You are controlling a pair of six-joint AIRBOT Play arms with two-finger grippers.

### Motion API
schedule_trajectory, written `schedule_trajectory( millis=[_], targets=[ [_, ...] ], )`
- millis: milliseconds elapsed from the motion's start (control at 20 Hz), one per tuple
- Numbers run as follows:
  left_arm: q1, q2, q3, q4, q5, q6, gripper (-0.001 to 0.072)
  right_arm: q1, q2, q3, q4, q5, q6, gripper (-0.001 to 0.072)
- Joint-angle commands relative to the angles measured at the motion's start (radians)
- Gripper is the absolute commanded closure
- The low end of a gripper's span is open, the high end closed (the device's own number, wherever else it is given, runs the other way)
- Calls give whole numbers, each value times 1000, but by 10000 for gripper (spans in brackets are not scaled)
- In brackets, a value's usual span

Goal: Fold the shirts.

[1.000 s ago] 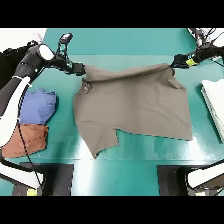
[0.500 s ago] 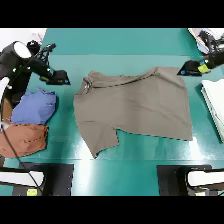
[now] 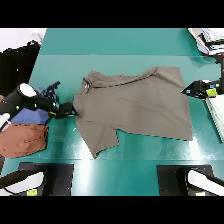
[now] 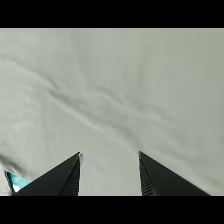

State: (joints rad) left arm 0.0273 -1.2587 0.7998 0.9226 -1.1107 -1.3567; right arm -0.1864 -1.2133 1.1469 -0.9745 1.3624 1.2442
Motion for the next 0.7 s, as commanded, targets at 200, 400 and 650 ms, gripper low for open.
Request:
schedule_trajectory(
  millis=[200, 400, 650],
  targets=[
    [-34, 18, -154, -143, 121, 75, 204, -64, 113, -95, 5, -4, -8, 298],
    [-103, 19, -125, -146, 158, 77, 670, -154, 118, -95, -65, 95, -7, 298],
    [-103, 28, -16, -146, 91, 102, 679, -314, 118, -123, -309, 182, 23, 287]
  ],
)
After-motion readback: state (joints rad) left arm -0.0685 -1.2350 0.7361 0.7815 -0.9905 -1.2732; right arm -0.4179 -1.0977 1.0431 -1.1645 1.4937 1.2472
